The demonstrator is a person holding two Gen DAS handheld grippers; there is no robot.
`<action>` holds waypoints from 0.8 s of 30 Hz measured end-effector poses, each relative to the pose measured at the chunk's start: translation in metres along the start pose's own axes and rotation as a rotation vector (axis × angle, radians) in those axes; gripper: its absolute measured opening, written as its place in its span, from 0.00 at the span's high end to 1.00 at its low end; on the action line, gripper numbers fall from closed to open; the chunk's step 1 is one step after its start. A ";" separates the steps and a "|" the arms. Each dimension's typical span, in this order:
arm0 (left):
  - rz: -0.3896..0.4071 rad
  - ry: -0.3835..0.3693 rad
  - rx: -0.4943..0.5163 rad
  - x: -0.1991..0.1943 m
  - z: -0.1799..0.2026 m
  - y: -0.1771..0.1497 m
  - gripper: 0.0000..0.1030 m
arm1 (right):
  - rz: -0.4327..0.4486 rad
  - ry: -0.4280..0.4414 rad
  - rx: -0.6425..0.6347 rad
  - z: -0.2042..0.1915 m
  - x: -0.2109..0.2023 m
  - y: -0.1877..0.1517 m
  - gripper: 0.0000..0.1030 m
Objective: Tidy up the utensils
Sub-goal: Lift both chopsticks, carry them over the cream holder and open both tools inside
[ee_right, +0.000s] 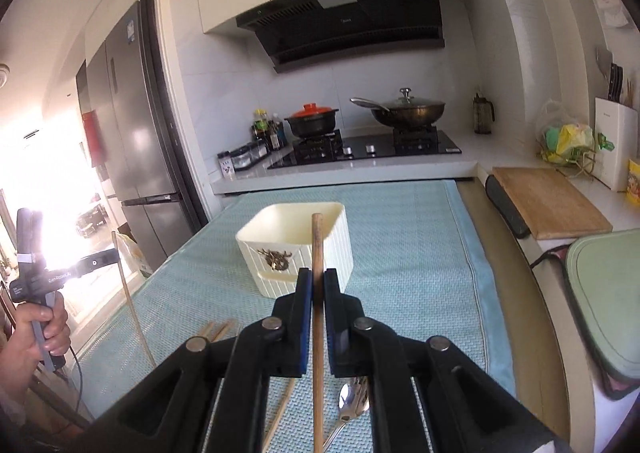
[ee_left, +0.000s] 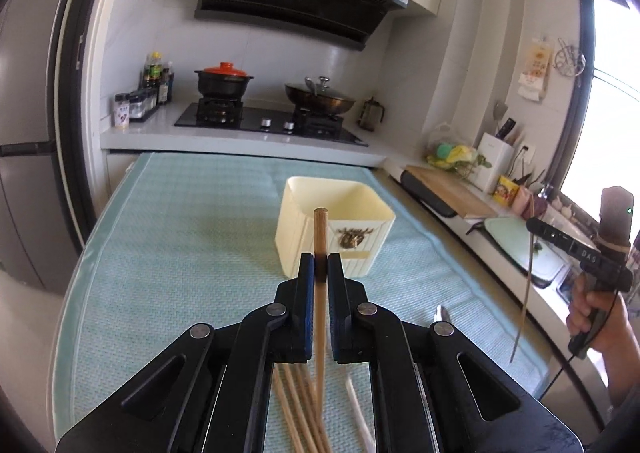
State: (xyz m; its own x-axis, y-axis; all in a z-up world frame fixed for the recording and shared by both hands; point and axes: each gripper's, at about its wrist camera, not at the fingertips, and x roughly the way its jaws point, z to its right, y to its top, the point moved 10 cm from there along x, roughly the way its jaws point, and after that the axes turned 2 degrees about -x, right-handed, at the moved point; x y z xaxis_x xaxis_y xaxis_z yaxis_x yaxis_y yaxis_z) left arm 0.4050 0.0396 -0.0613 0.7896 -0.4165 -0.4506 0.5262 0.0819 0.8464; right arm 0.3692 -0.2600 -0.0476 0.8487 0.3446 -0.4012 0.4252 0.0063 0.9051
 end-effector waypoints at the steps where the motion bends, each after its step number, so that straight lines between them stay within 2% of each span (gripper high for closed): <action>1: 0.006 -0.006 0.000 -0.002 0.002 0.003 0.96 | 0.012 0.003 -0.010 -0.004 -0.003 0.004 0.94; 5: 0.020 -0.033 -0.026 0.002 0.006 0.023 0.96 | 0.034 0.022 -0.024 -0.016 -0.002 0.021 0.94; 11: 0.045 -0.059 -0.040 0.021 0.013 0.072 0.96 | 0.079 0.032 -0.006 -0.024 0.030 0.058 0.94; 19: 0.111 -0.057 -0.032 0.054 0.022 0.160 0.96 | 0.223 0.035 0.010 -0.035 0.091 0.151 0.94; 24: 0.140 -0.005 -0.005 0.089 0.020 0.194 0.96 | 0.326 0.041 0.028 -0.034 0.130 0.201 0.94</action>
State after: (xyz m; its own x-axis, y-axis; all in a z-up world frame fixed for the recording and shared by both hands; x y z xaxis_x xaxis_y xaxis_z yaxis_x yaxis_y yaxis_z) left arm 0.5711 0.0003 0.0688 0.8537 -0.4055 -0.3269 0.4129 0.1444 0.8992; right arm 0.5545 -0.1824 0.0868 0.9284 0.3617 -0.0848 0.1426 -0.1362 0.9804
